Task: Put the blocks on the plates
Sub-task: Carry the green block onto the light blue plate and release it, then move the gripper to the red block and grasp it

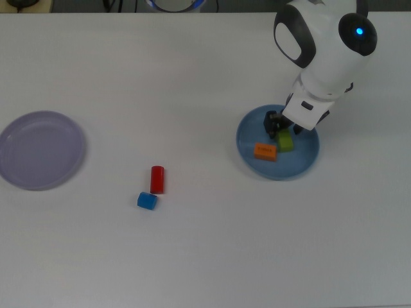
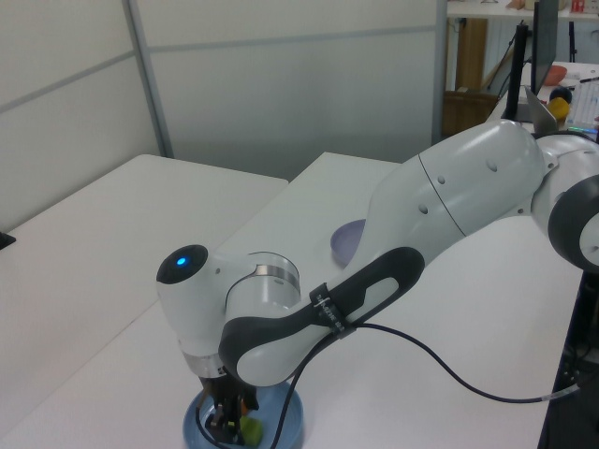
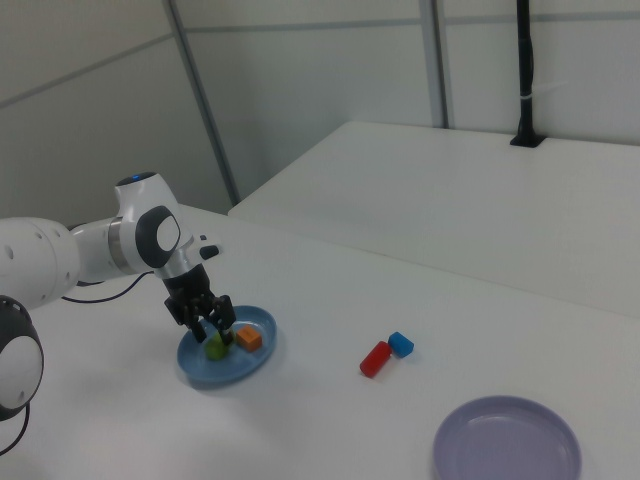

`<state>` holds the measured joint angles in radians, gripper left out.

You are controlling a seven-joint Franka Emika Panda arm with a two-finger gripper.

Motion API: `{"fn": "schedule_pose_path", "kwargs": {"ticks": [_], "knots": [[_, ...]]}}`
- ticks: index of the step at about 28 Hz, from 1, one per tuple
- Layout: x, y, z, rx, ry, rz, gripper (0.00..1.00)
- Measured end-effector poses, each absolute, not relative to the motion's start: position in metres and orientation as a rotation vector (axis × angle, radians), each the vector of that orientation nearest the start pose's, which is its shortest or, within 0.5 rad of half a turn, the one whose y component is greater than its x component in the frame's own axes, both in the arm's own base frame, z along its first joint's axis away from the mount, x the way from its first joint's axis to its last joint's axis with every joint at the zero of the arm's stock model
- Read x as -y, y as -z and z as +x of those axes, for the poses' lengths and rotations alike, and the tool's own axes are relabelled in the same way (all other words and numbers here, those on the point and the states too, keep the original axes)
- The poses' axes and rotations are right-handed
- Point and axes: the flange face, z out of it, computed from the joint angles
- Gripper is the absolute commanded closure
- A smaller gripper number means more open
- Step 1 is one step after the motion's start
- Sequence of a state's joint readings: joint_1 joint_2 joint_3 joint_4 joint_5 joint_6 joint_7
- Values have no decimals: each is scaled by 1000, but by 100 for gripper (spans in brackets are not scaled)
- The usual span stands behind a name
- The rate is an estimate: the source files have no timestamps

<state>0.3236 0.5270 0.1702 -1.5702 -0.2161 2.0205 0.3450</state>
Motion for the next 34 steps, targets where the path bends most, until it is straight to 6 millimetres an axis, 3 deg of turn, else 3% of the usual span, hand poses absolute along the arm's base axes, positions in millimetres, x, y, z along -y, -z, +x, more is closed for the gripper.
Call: {"fn": "schedule_pose_path", "kwargs": {"ticks": [4, 7, 13, 20, 24, 27, 29, 30, 32, 34], "knots": [[-283, -344, 625, 326, 2, -3254, 0], [-256, -355, 637, 252, 32, -3269, 0], [-168, -373, 668, 31, 69, -3281, 0], [-66, -373, 687, -211, 45, -3262, 0], [-29, -364, 694, -297, 71, -3230, 0], [-13, -349, 702, -331, 144, -3206, 17], [-5, -337, 705, -346, 153, -3199, 38], [-2, -330, 706, -352, 149, -3198, 68], [5, -313, 708, -365, 141, -3193, 97], [8, -304, 710, -369, 153, -3187, 100]]}}
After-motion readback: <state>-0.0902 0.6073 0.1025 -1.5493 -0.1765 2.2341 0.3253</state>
